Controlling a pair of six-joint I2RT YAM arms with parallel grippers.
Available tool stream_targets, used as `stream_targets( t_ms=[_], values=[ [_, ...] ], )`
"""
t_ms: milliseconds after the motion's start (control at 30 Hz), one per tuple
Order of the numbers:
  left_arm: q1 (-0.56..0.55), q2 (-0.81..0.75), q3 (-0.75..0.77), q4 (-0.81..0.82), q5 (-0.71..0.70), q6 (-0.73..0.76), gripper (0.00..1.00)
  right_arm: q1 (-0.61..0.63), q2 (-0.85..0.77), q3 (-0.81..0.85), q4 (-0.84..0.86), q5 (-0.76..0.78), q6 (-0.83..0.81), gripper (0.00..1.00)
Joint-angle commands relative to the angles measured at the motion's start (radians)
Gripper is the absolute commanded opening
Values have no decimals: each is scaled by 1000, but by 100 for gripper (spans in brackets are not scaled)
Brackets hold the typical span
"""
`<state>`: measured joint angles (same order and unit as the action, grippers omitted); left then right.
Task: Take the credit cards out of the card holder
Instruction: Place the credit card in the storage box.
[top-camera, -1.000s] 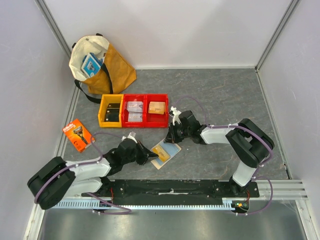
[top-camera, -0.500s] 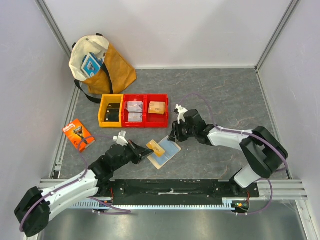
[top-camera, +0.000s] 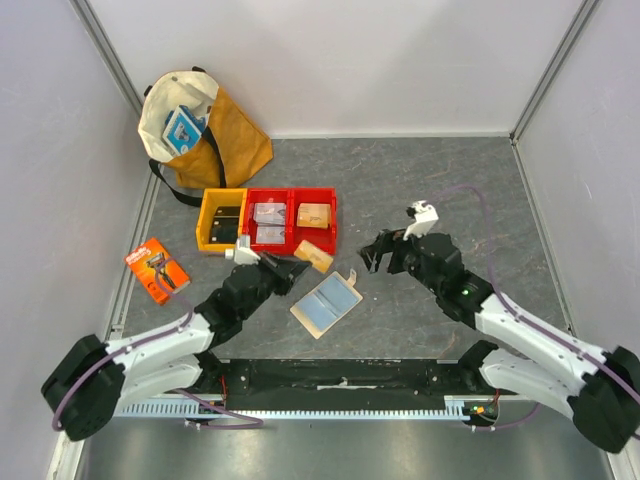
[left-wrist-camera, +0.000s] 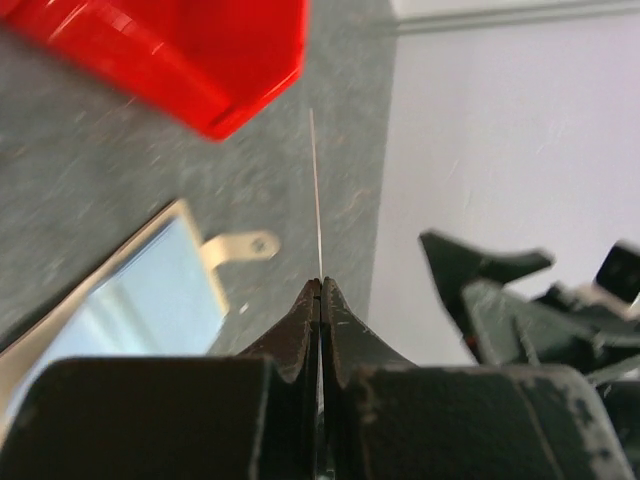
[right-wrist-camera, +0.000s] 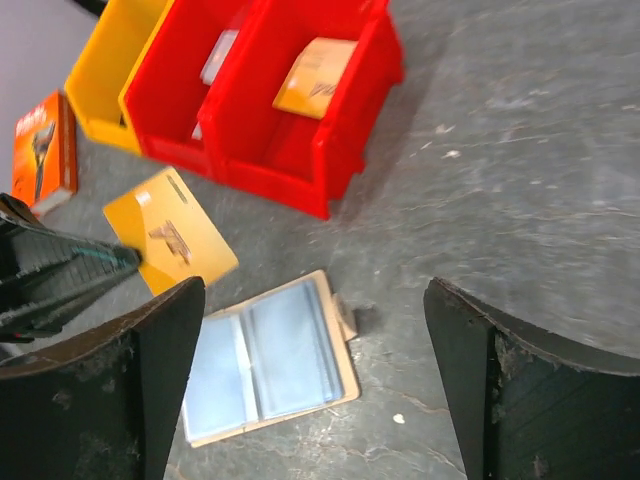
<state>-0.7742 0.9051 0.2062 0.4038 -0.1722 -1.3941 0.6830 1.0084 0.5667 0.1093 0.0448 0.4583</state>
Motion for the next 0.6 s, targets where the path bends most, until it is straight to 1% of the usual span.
stream_targets(
  t_ms=[0, 100, 200, 267, 400, 467, 567],
  values=[
    [39, 121, 142, 185, -134, 44, 2, -2, -154, -50, -51, 233, 25, 98],
    [82, 213, 211, 207, -182, 40, 2, -2, -264, -74, -85, 289, 19, 98],
    [119, 305, 301, 188, -197, -2, 2, -2, -339, -87, -108, 323, 11, 98],
    [131, 366, 355, 185, -222, -13, 2, -2, -378, -90, -152, 351, -3, 98],
    [142, 488, 472, 145, -280, -28, 2, -2, -425, -84, -198, 379, -39, 98],
    [153, 559, 531, 93, -286, -65, 2, -2, -441, -79, -214, 385, -56, 98],
    [161, 632, 588, 61, -285, -100, 2, -2, -461, -74, -233, 403, -78, 98]
  ],
)
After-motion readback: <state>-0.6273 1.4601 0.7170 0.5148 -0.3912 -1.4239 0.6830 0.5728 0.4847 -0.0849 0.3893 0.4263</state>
